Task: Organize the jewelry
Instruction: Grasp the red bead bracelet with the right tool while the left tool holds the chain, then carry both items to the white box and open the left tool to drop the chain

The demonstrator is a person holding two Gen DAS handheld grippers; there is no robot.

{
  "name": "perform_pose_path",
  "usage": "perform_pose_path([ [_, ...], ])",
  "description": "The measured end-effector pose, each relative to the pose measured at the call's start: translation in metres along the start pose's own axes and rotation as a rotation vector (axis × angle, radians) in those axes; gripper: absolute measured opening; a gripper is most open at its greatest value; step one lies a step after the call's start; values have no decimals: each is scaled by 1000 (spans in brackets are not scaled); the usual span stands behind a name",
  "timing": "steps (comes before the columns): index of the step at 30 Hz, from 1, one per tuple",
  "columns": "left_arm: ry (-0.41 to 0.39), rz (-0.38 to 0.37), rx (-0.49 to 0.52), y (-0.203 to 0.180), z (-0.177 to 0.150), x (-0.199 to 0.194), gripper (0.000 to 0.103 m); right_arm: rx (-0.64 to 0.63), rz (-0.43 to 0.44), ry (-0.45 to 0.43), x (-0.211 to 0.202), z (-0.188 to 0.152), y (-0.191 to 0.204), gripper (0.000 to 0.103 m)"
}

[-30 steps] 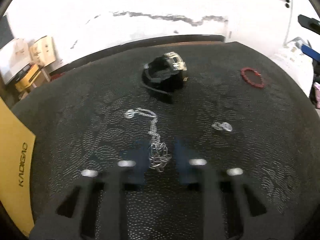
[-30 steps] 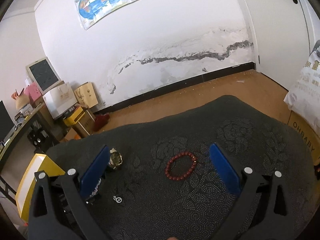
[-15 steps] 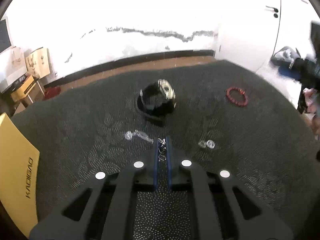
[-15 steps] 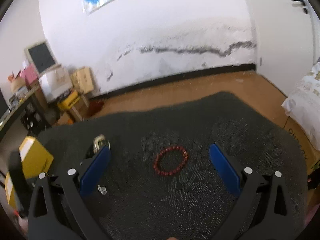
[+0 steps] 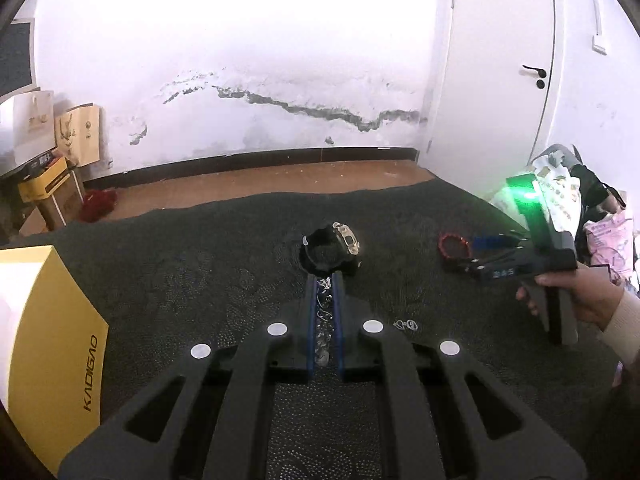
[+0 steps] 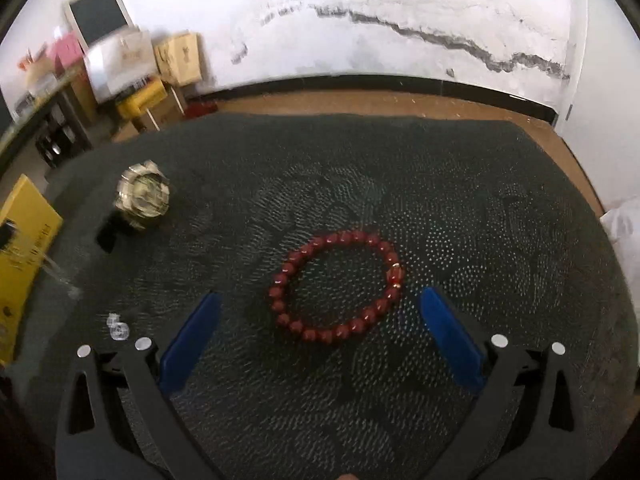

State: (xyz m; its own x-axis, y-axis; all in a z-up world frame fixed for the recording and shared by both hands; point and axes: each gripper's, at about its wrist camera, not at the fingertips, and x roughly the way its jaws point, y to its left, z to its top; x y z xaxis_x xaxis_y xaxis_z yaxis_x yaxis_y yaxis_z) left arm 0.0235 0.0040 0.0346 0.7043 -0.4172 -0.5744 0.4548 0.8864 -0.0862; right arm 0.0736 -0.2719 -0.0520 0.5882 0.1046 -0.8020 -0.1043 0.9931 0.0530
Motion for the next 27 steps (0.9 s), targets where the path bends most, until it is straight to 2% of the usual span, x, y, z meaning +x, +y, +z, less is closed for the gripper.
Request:
perform_pose_path([
  [1, -3, -9, -9, 2, 0, 1, 7, -35, -36, 10, 3, 0, 6, 98],
  [4, -18, -25, -26, 5, -3, -1, 7, -28, -30, 8, 4, 1, 7, 97],
  [6, -23, -38, -37, 9, -4, -2, 7, -43, -22, -2, 0, 1, 9, 84],
  [7, -24, -45, -41, 10, -5, -2, 7, -46, -19, -9, -1, 2, 10, 67],
  [8, -26, -50, -43, 10, -5, -3, 7, -46, -20, -14, -3, 2, 8, 46],
  [11, -33, -62, -48, 11, -5, -5, 7, -51, -5, -17, -4, 5, 9, 32],
  [13, -38, -65, -46, 12, -4, -7, 7, -54, 3, -19, -4, 7, 10, 17],
  [15, -40, -66, -45, 13, -4, -8, 7, -58, -3, -28, -6, 7, 12, 17],
  [17, -39, -65, -48, 14, -4, -9, 7, -57, 3, -35, -7, 6, 14, 8],
  [21, -46, -67, -45, 14, -2, -12, 7, -80, -8, -58, -13, 4, 22, 8],
  [27, -59, -63, -31, 11, 4, -19, 7, -61, 19, -103, -32, 9, 25, 8],
])
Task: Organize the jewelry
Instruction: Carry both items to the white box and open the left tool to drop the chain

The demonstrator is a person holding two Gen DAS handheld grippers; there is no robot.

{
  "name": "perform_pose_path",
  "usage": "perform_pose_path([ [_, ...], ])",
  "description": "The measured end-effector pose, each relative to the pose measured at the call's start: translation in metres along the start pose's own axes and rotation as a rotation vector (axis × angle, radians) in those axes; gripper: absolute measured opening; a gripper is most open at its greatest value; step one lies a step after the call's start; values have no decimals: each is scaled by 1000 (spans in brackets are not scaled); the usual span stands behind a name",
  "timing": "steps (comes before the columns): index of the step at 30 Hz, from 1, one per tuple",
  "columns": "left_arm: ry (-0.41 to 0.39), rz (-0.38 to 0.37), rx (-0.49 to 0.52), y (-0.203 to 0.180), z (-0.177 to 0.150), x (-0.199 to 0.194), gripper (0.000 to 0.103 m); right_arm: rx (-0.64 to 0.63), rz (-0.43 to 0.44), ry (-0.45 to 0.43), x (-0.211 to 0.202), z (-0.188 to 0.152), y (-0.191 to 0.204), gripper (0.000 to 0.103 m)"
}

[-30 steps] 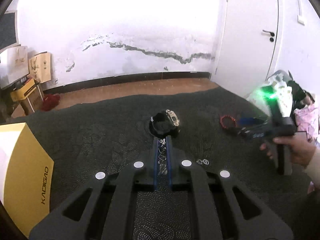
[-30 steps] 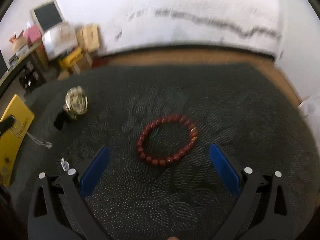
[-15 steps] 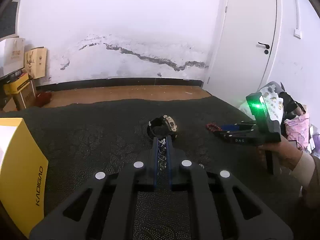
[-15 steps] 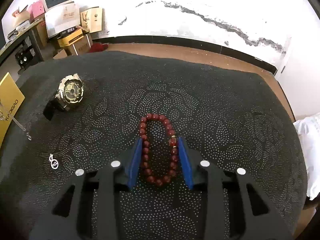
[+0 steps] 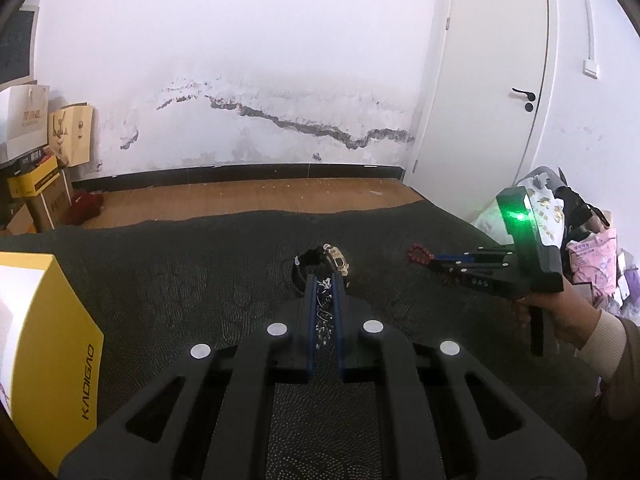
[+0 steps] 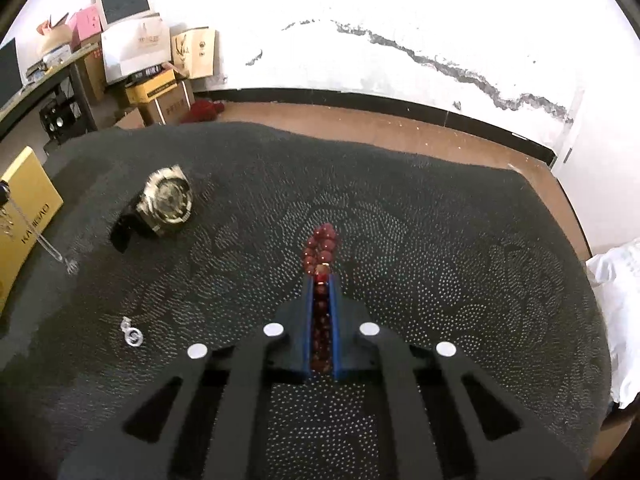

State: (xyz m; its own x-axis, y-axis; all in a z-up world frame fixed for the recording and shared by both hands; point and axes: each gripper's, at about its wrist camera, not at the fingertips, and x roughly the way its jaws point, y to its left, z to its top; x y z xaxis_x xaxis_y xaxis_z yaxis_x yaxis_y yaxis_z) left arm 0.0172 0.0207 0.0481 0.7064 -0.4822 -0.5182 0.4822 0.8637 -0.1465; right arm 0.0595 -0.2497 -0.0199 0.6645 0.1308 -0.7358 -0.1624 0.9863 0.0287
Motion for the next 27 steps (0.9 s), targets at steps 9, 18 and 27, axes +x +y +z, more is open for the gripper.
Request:
perform_pose_path([
  [9, -63, 52, 14, -2, 33, -56, 7, 29, 82, -151, -72, 18, 28, 8],
  [18, -95, 221, -28, 38, 55, -162, 7, 52, 251, -211, -121, 23, 108, 8],
  [27, -41, 359, -84, 93, 38, -225, 7, -43, 342, -186, -140, 23, 198, 8],
])
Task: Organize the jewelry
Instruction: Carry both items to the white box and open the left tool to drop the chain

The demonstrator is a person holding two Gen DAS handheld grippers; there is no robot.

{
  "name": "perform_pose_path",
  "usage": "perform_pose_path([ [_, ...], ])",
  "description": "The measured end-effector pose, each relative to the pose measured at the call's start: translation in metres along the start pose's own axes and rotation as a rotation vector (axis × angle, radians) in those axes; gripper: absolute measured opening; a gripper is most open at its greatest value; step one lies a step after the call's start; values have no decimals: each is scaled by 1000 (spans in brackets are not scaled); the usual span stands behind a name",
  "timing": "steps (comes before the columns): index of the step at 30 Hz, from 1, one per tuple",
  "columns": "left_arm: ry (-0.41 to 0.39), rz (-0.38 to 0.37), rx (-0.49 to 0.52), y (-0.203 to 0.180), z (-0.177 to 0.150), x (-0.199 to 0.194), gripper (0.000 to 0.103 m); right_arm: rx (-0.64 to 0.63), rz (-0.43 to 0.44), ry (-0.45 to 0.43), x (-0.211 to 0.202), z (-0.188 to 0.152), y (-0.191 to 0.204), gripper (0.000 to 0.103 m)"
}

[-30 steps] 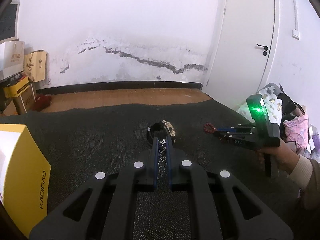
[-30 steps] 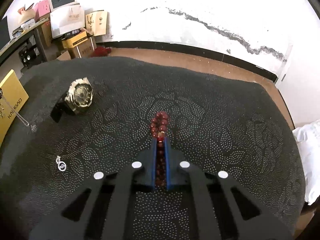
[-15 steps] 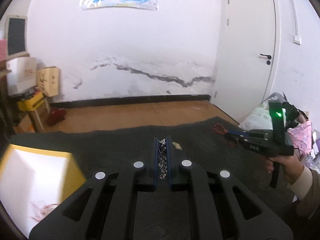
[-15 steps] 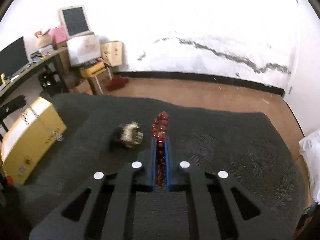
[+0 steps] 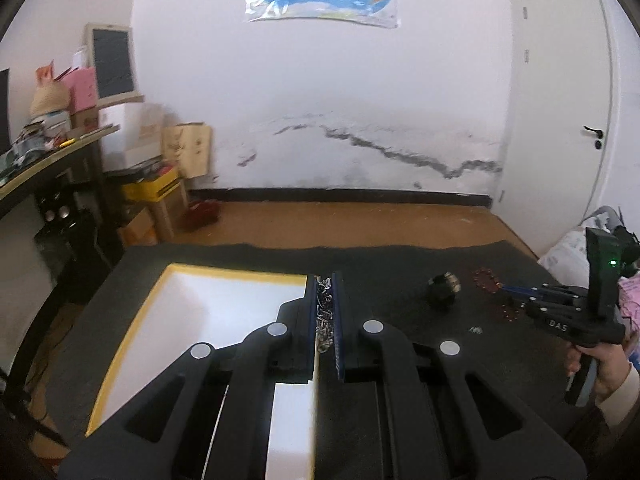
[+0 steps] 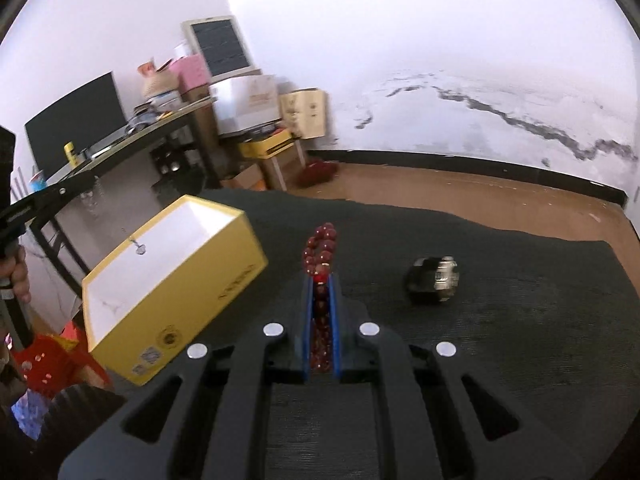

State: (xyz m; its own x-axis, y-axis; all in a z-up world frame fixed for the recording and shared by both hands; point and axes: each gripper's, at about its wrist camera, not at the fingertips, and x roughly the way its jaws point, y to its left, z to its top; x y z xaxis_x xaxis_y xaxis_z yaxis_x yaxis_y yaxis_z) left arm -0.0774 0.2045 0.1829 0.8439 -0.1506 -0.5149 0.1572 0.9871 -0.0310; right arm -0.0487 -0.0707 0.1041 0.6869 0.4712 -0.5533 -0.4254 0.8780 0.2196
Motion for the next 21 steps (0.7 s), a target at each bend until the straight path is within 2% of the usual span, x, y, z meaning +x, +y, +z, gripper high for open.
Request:
perform_pose_path([
  [7, 77, 69, -35, 37, -24, 9, 7, -35, 38, 30, 8, -3, 35, 8],
  [16, 255, 101, -84, 65, -73, 64, 7, -53, 46, 47, 8, -9, 43, 8],
  [21, 302, 121, -88, 70, -88, 77, 7, -58, 42, 55, 7, -10, 42, 8],
])
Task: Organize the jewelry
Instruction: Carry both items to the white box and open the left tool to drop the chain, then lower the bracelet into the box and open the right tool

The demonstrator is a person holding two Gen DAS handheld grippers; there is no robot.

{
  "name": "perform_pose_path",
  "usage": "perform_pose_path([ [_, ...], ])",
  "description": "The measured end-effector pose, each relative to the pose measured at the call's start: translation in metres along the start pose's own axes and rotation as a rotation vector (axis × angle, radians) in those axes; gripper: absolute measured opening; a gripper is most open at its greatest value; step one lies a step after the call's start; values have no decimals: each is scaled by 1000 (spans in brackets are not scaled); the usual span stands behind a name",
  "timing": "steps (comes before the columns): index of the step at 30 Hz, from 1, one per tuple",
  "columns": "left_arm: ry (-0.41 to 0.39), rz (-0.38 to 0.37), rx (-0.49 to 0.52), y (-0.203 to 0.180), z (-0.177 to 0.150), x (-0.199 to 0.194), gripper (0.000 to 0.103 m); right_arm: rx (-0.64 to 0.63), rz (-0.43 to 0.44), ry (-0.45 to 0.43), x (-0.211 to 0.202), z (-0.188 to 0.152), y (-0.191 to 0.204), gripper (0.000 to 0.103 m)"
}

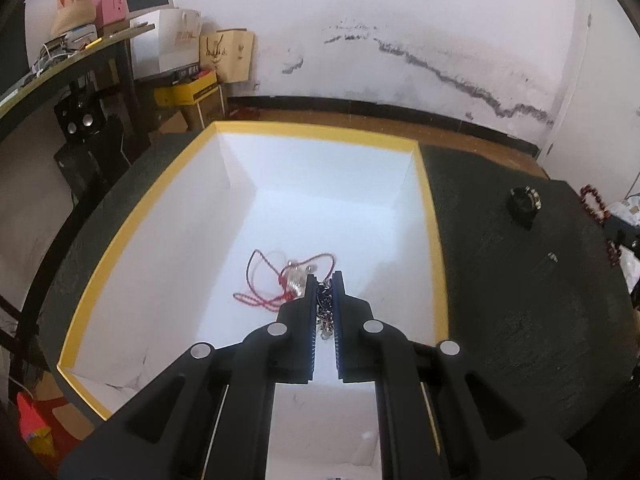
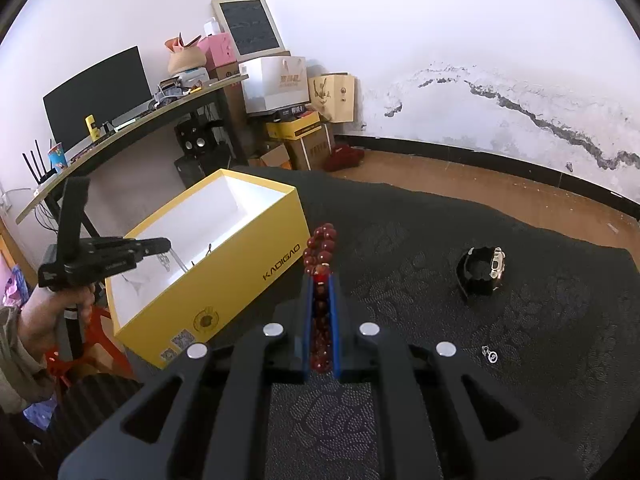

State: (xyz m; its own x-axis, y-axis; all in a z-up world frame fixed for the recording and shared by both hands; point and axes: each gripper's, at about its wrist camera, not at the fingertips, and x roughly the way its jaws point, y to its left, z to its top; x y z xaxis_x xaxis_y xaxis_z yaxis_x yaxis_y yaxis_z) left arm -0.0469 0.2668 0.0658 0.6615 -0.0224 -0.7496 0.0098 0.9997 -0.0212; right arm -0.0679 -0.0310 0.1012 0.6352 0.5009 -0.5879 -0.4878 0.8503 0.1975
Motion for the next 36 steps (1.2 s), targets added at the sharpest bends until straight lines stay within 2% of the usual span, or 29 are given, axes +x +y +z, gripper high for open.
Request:
perform_pose_path([
  [8, 24, 44, 12, -1, -5, 4, 7, -1, -6, 9, 0, -4, 2, 8],
  [10, 20, 55, 14, -2, -5, 1, 12, -4, -8, 12, 0, -4, 2, 8],
  [11, 18, 60, 11, -2, -4, -1, 35, -4, -8, 12, 0, -4, 2, 8],
  [12, 13, 66, 9, -2, -4, -2, 70, -4, -8, 12, -1, -3, 2, 8],
  [13, -15, 81, 6, -2, -4, -7, 77, -5, -9, 11, -1, -3, 2, 8],
  [17, -28, 87, 19, -5, -1, -15, 78, -12, -10, 8, -2, -2, 3, 8],
  [21, -42, 105, 10, -6, 2, -24, 95, -30, 0, 1, -1, 3, 9, 8],
  [22, -44, 105, 6, -6, 3, -27, 96, -39, 12, -3, 1, 9, 13, 8],
  [29, -21, 105, 1, -10, -3, -31, 97, -136, 112, -44, 21, 62, 60, 8],
  [36, -10, 107, -23, -3, -10, -35, 97, -213, 265, 48, 92, 90, 120, 8],
])
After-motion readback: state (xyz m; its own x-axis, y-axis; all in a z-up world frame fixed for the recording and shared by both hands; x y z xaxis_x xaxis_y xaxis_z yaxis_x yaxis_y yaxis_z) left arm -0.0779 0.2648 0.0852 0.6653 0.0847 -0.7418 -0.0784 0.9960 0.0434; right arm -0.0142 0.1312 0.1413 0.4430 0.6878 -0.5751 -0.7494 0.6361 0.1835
